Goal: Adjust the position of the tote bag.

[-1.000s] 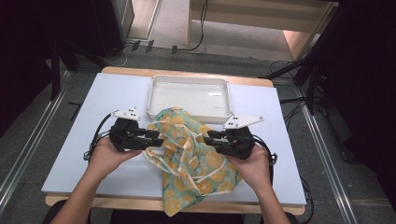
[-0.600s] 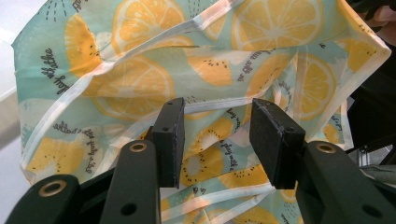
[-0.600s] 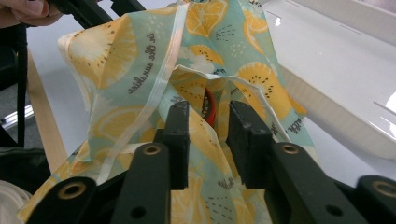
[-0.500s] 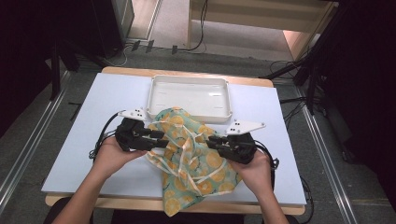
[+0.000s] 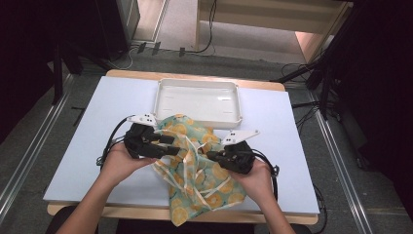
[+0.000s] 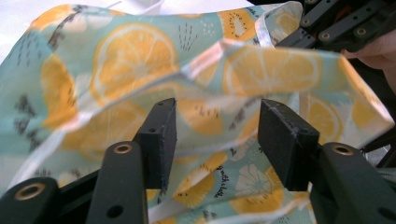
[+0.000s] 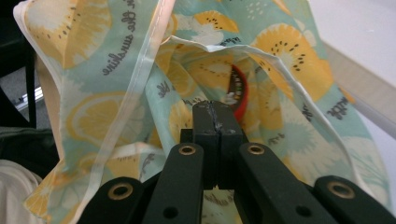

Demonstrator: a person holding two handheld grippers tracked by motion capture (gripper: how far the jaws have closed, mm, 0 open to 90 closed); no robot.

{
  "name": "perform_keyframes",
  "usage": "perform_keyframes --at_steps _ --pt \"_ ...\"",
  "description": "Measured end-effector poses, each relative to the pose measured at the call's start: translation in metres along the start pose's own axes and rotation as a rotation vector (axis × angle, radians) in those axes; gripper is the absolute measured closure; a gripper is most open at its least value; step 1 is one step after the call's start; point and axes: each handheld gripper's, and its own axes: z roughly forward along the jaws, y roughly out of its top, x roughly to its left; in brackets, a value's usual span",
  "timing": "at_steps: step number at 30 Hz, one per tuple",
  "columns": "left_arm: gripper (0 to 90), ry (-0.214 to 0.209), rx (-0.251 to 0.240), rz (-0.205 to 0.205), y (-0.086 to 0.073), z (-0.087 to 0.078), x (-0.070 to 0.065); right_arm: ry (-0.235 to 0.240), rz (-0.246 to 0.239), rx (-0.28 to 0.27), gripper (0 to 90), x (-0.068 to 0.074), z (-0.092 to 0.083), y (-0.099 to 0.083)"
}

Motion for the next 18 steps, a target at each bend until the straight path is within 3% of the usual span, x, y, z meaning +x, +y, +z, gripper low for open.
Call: perform_keyframes --at_steps 6,10,15,18 --pt "38.0 -0.024 -0.011 0.001 -0.003 0.009 0.002 0.012 -0.004 0.008 90.0 0.004 0.005 -0.001" --pt "35.5 -0.027 0.003 0.024 -0.006 0.02 -0.001 0.012 -0.005 -0.001 90.0 0.004 0.005 0.0" --pt "31.9 -0.015 0.018 0.031 -0.009 0.035 -0.002 0.01 0.006 0.005 90.0 0.003 0.006 -0.001" --pt "34.9 0.033 0.051 0.054 -0.012 0.042 -0.002 0.009 0.008 0.005 90.0 0.002 0.006 -0.001"
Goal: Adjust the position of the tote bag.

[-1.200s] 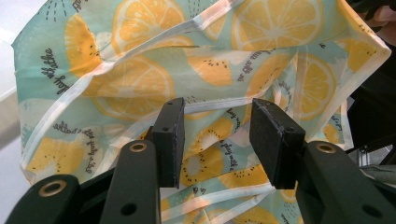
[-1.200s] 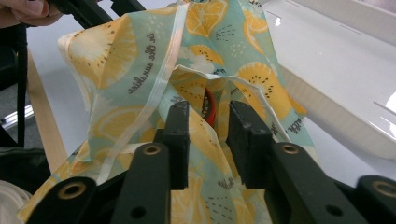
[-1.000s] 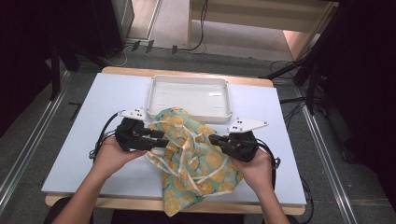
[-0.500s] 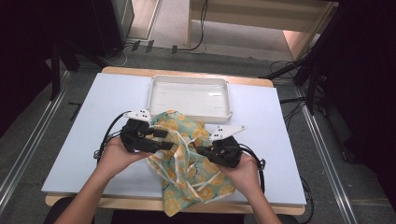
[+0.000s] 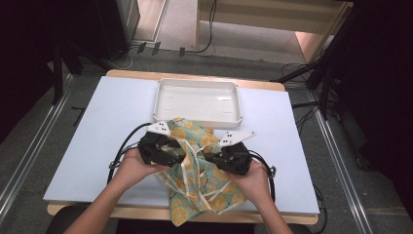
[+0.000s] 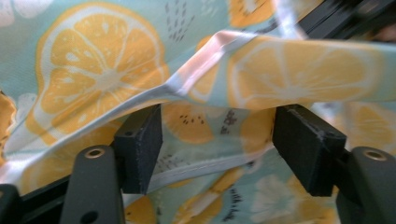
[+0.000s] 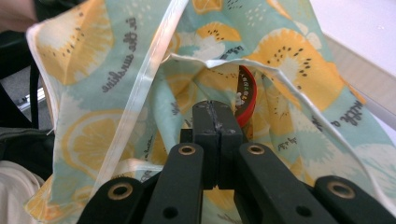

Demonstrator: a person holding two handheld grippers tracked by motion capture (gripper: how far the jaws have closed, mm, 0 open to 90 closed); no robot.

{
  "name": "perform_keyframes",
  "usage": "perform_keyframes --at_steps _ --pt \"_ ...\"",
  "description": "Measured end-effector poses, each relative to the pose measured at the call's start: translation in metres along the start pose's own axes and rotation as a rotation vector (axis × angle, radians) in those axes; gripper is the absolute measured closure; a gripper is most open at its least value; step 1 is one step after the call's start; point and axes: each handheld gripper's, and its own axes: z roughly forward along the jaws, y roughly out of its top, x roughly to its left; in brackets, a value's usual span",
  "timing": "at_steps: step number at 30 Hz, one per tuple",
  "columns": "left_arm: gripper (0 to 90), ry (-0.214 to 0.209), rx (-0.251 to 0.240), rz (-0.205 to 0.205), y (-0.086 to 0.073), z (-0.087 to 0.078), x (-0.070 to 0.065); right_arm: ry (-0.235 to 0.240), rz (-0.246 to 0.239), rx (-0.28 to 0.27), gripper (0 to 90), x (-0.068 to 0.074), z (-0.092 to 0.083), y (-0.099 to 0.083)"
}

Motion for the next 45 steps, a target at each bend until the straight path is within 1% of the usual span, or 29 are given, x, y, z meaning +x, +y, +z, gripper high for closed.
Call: perform_keyframes --at_steps 1,2,3,4,5,7,8,10,12,14,15,17,20,21,23,25,28,29,31,34,37,38,40,42,45 --pt "37.7 0.024 0.01 0.002 -0.001 0.002 0.0 0.0 0.001 0.0 90.0 0.0 0.0 0.0" --pt "40.8 0.034 0.018 0.009 -0.002 0.003 0.0 0.0 0.003 -0.001 90.0 0.0 0.0 0.0" --pt "42.5 0.033 0.019 0.009 -0.003 0.004 0.001 0.001 0.004 -0.003 90.0 0.0 0.0 0.0" --pt "43.9 0.014 0.005 -0.012 -0.004 0.004 0.003 0.002 0.005 -0.004 90.0 0.0 0.0 0.0" --pt "49.0 0.007 -0.003 -0.027 -0.004 0.004 0.004 0.002 0.005 -0.006 90.0 0.0 0.0 0.001" --pt "54.8 -0.019 -0.009 -0.052 -0.005 0.003 0.006 0.003 0.002 -0.012 90.0 0.0 0.0 0.001" --pt "59.7 -0.028 -0.006 -0.052 -0.005 0.002 0.007 0.005 0.004 -0.012 90.0 0.0 -0.001 0.001" --pt "66.2 -0.034 -0.013 -0.067 -0.006 0.0 0.007 0.006 0.004 -0.016 89.1 0.001 -0.002 0.002" --pt "77.3 -0.051 -0.009 -0.067 -0.006 -0.002 0.008 0.006 0.004 -0.021 88.6 0.002 -0.005 0.003" --pt "85.7 -0.061 -0.006 -0.06 -0.006 -0.003 0.009 0.005 0.003 -0.03 88.3 0.003 -0.007 0.005" --pt "88.9 -0.065 -0.008 -0.063 -0.006 -0.003 0.009 0.004 0.001 -0.036 87.2 0.003 -0.008 0.006" --pt "90.0 -0.071 -0.01 -0.065 -0.005 -0.005 0.009 0.013 0.003 -0.042 86.1 0.005 -0.01 0.008" --pt "90.0 -0.072 -0.035 -0.068 -0.002 -0.011 0.007 0.022 0.0 -0.053 82.9 0.01 -0.014 0.012" --pt "90.0 -0.073 -0.04 -0.066 -0.001 -0.014 0.006 0.022 -0.008 -0.058 82.1 0.012 -0.014 0.013" --pt "90.0 -0.068 -0.059 -0.066 0.001 -0.018 0.003 0.028 -0.017 -0.069 80.7 0.015 -0.017 0.017" --pt "90.0 -0.058 -0.067 -0.058 0.003 -0.02 0.001 0.03 -0.02 -0.076 79.0 0.019 -0.019 0.021" --pt "90.0 -0.041 -0.056 -0.058 0.005 -0.02 0.0 0.032 -0.037 -0.088 76.0 0.021 -0.021 0.028" --pt "90.0 -0.042 -0.057 -0.066 0.006 -0.019 0.0 0.032 -0.037 -0.092 75.2 0.021 -0.021 0.03" --pt "90.0 -0.043 -0.058 -0.068 0.007 -0.018 -0.001 0.039 -0.032 -0.098 74.0 0.022 -0.021 0.035" --pt "90.0 -0.047 -0.05 -0.059 0.01 -0.013 -0.003 0.044 -0.046 -0.095 71.5 0.023 -0.016 0.042" --pt "90.0 -0.042 -0.045 -0.062 0.011 -0.01 -0.005 0.047 -0.047 -0.088 69.0 0.023 -0.01 0.045" --pt "90.0 -0.035 -0.041 -0.06 0.011 -0.009 -0.005 0.047 -0.048 -0.089 67.2 0.023 -0.008 0.046" --pt "90.0 -0.029 -0.034 -0.064 0.011 -0.008 -0.005 0.047 -0.042 -0.085 60.2 0.022 -0.005 0.047" --pt "90.0 -0.03 -0.031 -0.068 0.011 -0.007 -0.004 0.048 -0.042 -0.084 55.1 0.022 -0.002 0.048" --pt "90.0 -0.015 -0.027 -0.064 0.011 -0.006 -0.004 0.05 -0.032 -0.08 50.7 0.022 0.002 0.049"
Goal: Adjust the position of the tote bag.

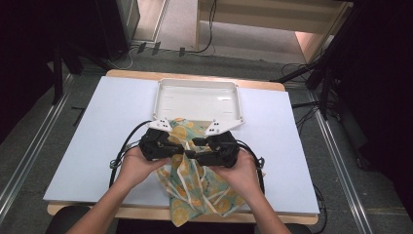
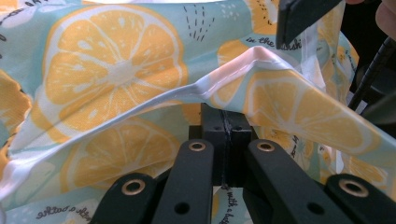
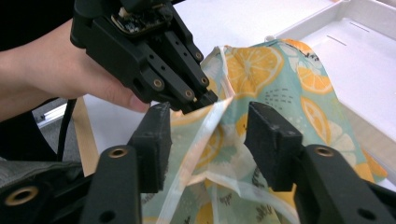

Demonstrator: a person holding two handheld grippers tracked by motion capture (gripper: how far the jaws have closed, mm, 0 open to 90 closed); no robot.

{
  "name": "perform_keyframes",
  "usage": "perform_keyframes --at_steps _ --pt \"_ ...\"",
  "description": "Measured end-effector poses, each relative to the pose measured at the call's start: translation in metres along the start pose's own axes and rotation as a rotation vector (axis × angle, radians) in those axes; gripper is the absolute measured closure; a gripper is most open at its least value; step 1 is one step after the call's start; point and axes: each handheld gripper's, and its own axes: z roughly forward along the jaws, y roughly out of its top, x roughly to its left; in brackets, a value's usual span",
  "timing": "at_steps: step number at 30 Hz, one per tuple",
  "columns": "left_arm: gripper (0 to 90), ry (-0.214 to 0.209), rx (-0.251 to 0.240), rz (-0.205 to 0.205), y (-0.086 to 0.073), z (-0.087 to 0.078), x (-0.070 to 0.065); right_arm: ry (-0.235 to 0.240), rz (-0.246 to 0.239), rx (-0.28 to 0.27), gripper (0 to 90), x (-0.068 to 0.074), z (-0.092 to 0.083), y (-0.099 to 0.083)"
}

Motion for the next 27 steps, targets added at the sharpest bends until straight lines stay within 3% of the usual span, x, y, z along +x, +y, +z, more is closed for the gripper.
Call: perform_keyframes --at_steps 4,6,9,12,14,19,27 --pt "90.0 -0.011 -0.013 -0.011 0.0 0.0 0.0 -0.001 0.001 -0.016 45.6 0.003 0.001 0.003" --pt "90.0 -0.038 -0.034 -0.021 0.001 -0.002 0.0 -0.012 0.0 -0.006 42.8 0.003 0.005 0.003" --pt "90.0 -0.032 -0.039 -0.018 0.001 -0.004 -0.002 -0.01 0.018 0.022 41.9 0.001 0.012 0.001" --pt "90.0 -0.032 -0.034 -0.018 0.001 -0.004 -0.001 -0.019 0.004 0.031 59.4 0.003 0.015 -0.001" --pt "90.0 -0.034 -0.038 -0.02 0.001 -0.005 -0.001 0.002 0.008 0.036 72.7 0.002 0.014 -0.002" --pt "90.0 -0.032 -0.039 -0.014 0.001 -0.006 -0.002 0.016 -0.004 0.048 88.4 0.004 0.017 -0.004" --pt "90.0 -0.019 -0.046 -0.02 0.0 -0.009 0.003 0.028 -0.012 0.04 89.7 0.009 0.011 -0.005"
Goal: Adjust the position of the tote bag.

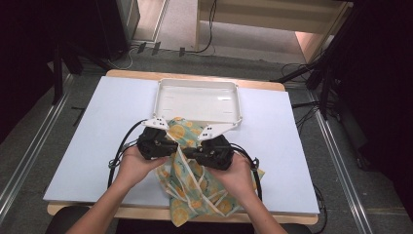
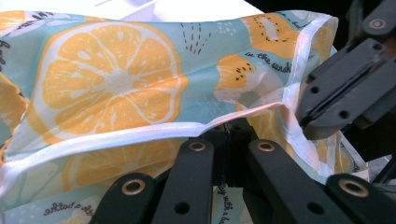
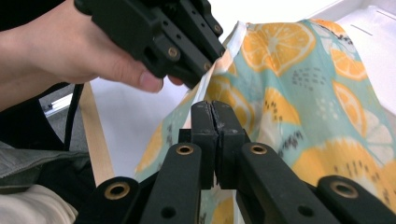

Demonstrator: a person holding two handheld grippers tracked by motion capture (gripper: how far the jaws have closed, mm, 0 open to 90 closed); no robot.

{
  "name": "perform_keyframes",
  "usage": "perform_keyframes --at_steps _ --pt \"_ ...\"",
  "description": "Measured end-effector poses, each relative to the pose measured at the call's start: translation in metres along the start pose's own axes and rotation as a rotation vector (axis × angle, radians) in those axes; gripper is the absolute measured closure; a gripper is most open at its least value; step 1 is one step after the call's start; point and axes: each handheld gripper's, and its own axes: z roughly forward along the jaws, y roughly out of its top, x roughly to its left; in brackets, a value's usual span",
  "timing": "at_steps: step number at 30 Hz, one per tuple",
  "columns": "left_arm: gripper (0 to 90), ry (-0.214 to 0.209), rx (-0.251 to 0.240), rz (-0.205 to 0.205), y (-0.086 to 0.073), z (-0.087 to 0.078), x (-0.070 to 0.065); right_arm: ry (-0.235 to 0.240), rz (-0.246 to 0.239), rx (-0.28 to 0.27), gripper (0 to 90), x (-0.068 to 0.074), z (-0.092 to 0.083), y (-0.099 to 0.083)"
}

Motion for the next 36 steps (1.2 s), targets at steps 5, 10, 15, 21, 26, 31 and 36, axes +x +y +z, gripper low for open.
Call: perform_keyframes --at_steps 5,10,15,21,26,31,36 --pt "90.0 0.003 -0.007 -0.013 0.0 -0.002 0.003 0.017 0.002 -0.007 84.7 0.003 -0.006 -0.004" --pt "90.0 0.005 0.001 0.002 0.001 0.001 0.0 0.034 0.011 0.004 75.6 0.004 -0.002 -0.007" --pt "90.0 0.009 -0.005 -0.001 0.001 0.0 0.001 0.042 0.007 0.034 66.7 0.008 0.008 -0.009" --pt "90.0 0.007 0.002 0.007 0.001 0.001 -0.001 0.055 -0.008 0.049 79.4 0.013 0.019 -0.008" --pt "90.0 0.004 0.009 0.01 -0.001 -0.001 -0.001 0.024 -0.021 0.045 90.0 0.014 0.012 -0.008" --pt "90.0 0.004 0.03 0.009 -0.008 -0.006 -0.001 -0.017 -0.006 -0.007 90.0 0.0 -0.009 -0.008" --pt "90.0 -0.007 0.06 0.022 -0.014 -0.013 0.0 -0.057 0.021 -0.037 90.0 -0.015 -0.026 -0.008"
